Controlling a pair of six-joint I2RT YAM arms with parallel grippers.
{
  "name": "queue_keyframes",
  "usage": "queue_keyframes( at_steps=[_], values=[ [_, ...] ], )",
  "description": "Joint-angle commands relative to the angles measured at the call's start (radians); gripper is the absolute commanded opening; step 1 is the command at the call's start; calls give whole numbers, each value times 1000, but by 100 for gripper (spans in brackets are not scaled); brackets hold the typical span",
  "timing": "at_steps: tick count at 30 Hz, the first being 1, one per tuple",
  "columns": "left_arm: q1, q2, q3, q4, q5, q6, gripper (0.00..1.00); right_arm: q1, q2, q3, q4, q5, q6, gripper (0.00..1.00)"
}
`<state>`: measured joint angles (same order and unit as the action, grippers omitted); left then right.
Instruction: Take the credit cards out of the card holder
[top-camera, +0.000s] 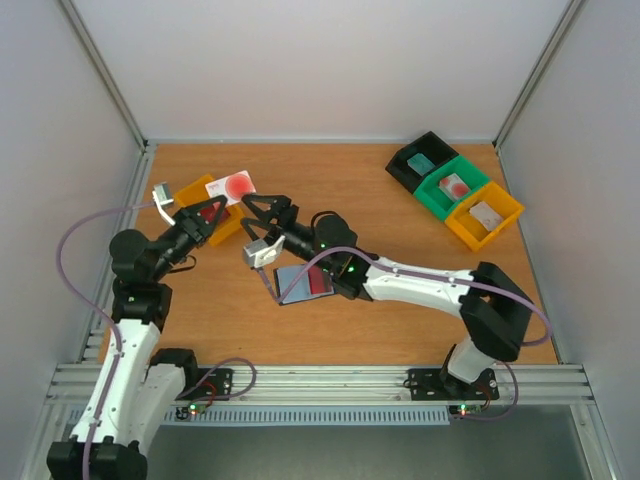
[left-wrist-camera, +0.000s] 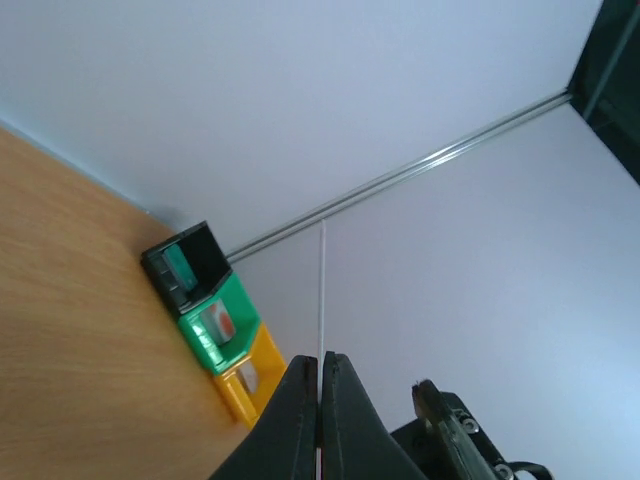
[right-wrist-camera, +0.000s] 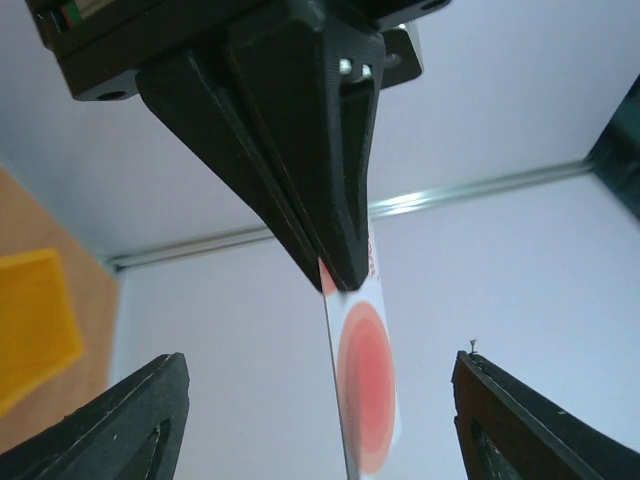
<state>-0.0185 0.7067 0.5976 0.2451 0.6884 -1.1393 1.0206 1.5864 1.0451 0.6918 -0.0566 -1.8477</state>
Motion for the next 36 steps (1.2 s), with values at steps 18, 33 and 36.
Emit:
queue_keyframes(
  at_steps=[18,33,36],
  values=[
    [37,26,-33,270,-13,-80,0,-48,241,186,394,-97,-419,44],
    [37,27,-32,230,-20,-77,0,-51,260,208,374,-62,-468,4],
    [37,31,-35,216,-27,-76,0,-51,249,192,366,-57,-463,1]
  ],
)
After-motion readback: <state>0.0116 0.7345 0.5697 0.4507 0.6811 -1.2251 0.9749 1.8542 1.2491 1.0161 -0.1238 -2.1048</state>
